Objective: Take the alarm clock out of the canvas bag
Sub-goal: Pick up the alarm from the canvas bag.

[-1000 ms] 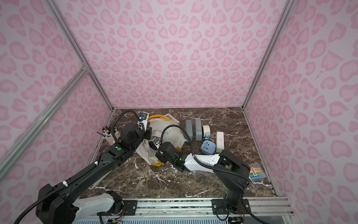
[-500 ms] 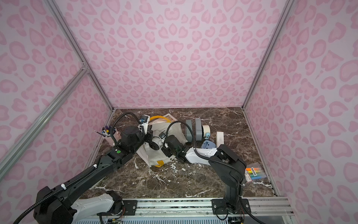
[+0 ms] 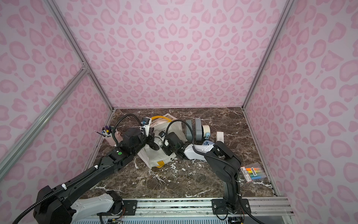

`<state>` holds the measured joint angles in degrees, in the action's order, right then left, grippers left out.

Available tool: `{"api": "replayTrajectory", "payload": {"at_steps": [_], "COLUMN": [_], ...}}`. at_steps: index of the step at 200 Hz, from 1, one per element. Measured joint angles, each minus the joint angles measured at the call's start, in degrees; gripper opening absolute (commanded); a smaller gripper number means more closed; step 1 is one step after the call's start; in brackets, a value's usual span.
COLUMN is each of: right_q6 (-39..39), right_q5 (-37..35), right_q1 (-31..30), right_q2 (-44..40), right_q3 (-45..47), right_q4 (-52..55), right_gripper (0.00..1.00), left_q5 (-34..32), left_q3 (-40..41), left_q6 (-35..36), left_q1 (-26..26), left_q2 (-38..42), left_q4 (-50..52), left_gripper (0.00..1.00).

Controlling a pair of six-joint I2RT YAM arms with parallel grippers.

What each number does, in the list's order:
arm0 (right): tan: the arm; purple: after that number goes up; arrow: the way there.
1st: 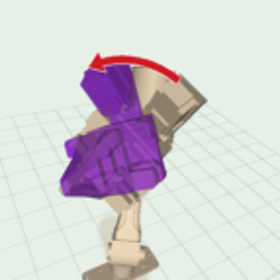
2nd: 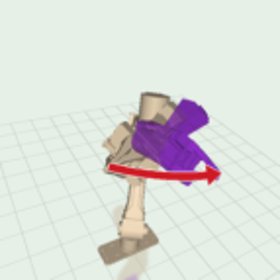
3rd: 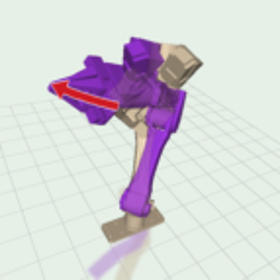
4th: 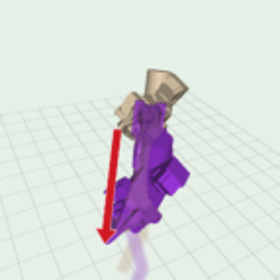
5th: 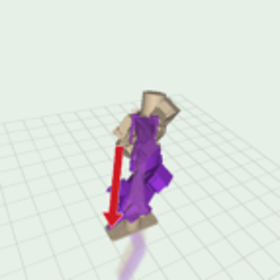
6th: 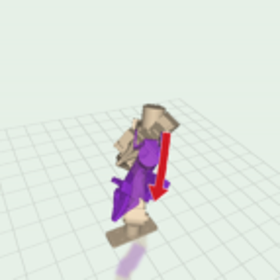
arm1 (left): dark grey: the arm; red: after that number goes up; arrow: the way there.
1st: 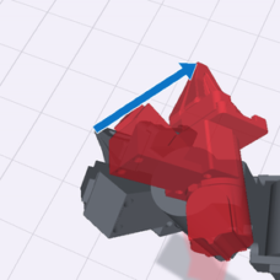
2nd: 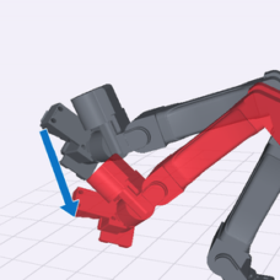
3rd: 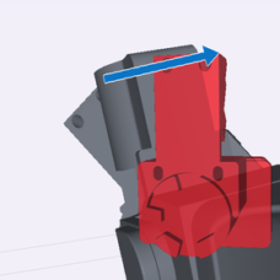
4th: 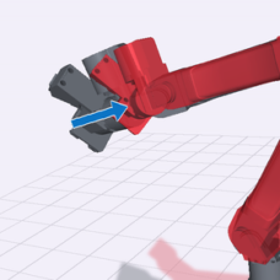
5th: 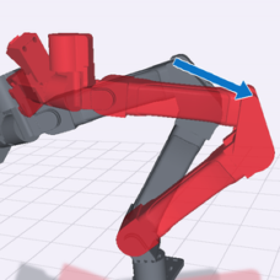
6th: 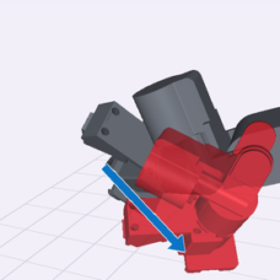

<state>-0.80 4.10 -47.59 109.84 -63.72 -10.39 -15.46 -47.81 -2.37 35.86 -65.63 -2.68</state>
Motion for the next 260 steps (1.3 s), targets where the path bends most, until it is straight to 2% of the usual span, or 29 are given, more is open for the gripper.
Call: {"api": "replayTrajectory", "payload": {"at_steps": [58,88,113,176,229,260], "right_q6": [0.2,0.2,0.4,1.6,2.3,2.6], "right_q5": [5.6,8.8,10.4,11.7,12.6,12.8], "right_q1": [1.0,1.0,0.9,1.0,1.0,1.0], "right_q2": [1.8,3.2,3.5,3.5,3.4,3.4], "right_q3": [-2.3,-3.8,-4.0,-4.4,-5.2,-5.5], "right_q4": [1.0,1.6,2.7,3.3,3.7,4.3], "right_gripper": [0.47,0.39,0.35,0.19,0.13,0.06], "left_q5": [-1.0,-1.3,-1.5,-1.9,-2.4,-2.7], "left_q3": [0.0,0.0,0.0,0.0,0.0,0.0], "left_q6": [-0.2,-0.6,-0.6,-0.6,-0.6,-0.5], "left_q1": [0.0,0.0,0.0,0.0,0.0,0.0], "left_q2": [0.0,-0.1,-0.1,-0.2,-0.2,-0.2], "left_q4": [0.0,0.0,0.0,0.0,0.0,0.0], "left_gripper": [0.03,0.03,0.03,0.03,0.03,0.03]}}
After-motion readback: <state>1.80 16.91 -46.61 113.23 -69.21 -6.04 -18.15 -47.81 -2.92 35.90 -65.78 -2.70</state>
